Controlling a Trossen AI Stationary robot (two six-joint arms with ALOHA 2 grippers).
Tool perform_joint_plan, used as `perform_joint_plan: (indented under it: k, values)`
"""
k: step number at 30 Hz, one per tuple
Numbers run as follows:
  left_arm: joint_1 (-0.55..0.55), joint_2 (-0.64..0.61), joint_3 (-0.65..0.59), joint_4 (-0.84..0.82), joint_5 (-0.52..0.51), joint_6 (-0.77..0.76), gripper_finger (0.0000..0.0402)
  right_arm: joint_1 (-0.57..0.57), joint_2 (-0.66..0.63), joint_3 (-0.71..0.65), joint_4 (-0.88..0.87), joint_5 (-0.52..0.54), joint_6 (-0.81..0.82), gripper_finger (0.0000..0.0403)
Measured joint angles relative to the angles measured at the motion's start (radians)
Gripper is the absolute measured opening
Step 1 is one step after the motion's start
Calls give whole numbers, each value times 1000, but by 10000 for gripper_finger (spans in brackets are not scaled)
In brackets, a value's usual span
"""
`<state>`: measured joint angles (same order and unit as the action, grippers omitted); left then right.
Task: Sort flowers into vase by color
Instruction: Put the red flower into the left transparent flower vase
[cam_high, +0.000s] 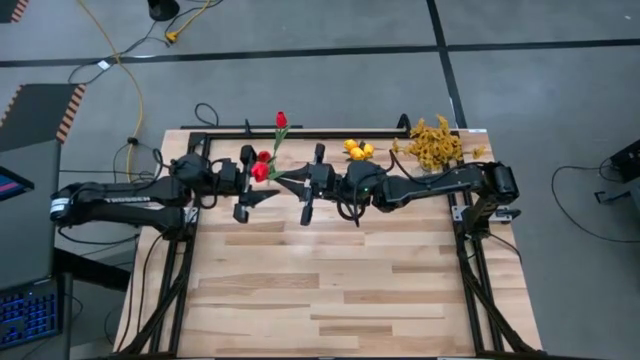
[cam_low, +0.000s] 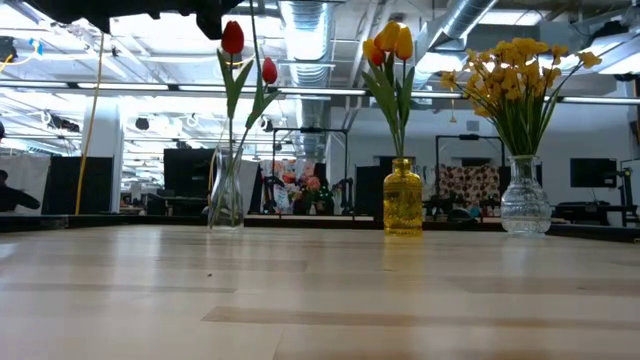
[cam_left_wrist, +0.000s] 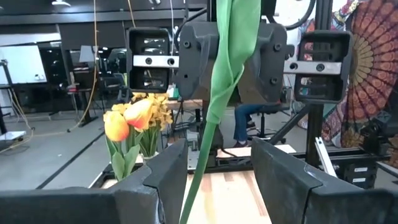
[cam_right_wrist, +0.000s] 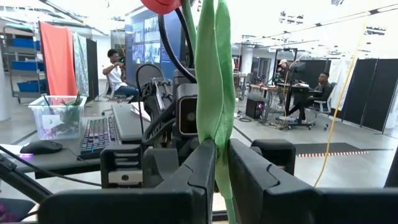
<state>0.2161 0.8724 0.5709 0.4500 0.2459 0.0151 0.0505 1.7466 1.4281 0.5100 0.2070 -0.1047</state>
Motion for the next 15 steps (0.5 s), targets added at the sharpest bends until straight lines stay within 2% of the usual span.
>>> perform_joint_plan:
  k: [7, 15]
  values:
    - [-1, 13, 0, 18, -9, 0, 153, 0, 0, 0, -1, 0, 0, 72]
    - [-2, 11, 0, 14, -32, -10, 74, 0, 0, 0, -1, 0, 0, 72]
